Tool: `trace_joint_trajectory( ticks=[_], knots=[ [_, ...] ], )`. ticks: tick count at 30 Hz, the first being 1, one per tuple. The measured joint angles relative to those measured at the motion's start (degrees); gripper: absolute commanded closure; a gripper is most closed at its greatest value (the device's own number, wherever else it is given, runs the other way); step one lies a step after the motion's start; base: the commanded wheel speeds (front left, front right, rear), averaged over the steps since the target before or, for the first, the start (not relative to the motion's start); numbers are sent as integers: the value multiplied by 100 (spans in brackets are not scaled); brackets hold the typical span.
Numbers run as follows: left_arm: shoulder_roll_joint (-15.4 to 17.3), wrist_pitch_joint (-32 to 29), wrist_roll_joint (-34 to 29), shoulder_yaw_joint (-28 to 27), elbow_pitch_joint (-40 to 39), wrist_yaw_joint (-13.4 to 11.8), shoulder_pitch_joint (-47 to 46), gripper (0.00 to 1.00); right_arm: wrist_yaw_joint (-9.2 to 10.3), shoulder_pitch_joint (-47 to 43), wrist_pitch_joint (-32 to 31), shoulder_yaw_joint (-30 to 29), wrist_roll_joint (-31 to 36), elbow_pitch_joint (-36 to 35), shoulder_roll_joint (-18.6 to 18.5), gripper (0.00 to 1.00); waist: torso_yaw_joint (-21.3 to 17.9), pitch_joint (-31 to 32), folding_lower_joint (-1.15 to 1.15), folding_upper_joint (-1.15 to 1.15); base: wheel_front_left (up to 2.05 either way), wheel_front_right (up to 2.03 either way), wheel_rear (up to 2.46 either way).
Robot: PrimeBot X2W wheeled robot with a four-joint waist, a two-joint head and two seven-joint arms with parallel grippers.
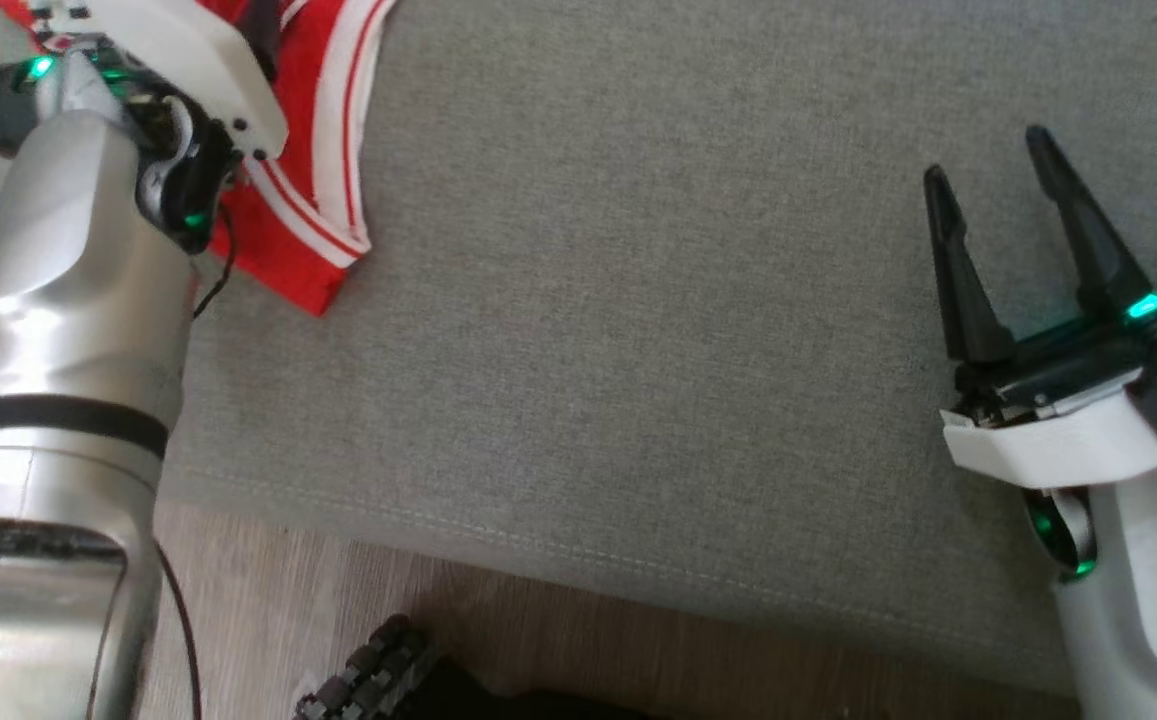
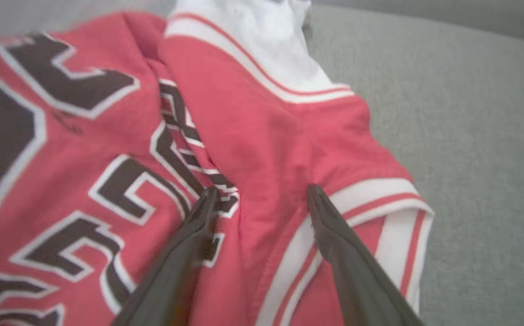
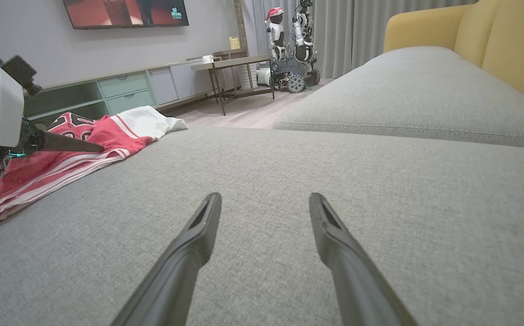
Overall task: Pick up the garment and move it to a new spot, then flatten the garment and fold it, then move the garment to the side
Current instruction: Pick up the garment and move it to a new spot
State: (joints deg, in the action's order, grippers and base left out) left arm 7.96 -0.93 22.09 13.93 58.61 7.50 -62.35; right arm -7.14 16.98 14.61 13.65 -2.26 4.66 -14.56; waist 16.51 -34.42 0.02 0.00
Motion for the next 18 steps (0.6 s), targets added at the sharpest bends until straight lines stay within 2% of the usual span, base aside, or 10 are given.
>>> trace_joint_trajectory(
  ticks=[2, 6, 9, 13, 14, 15, 18],
  knots=[
    [26, -225, 305, 232, 62, -1, -62, 0, 0, 70, 16, 10, 18, -73, 1, 0, -30, -108, -1, 0, 0, 0, 0],
    [314, -650, 912, 776, 34, -1, -285, 0, 0, 276, 18, 80, 16, -170, 5, 0, -98, -295, -2, 0, 0, 0, 0],
    [407, -704, 1136, 1004, -64, -2, -296, 0, 0, 344, 18, 103, 16, -179, 16, 0, -131, -328, -2, 0, 0, 0, 0],
    [757, -688, 1601, 1680, -480, -45, -176, 0, 0, 405, 16, 127, 16, -154, 90, 0, -202, -305, -2, 0, 0, 0, 0],
    [829, -545, 1706, 1808, -560, -45, -119, 42, 0, 422, 16, 125, 16, -129, 110, 0, -216, -277, -2, 0, 0, 0, 0],
    [899, -319, 1795, 1903, -605, -43, -34, 100, 0, 426, 16, 121, 14, -107, 124, 0, -229, -241, -1, 0, 0, 0, 0],
    [959, 132, 1994, 2261, -702, -38, 242, 100, 0, 419, 15, 97, -11, -26, 190, 0, -265, -83, -1, 0, 0, 0, 0]
  ],
)
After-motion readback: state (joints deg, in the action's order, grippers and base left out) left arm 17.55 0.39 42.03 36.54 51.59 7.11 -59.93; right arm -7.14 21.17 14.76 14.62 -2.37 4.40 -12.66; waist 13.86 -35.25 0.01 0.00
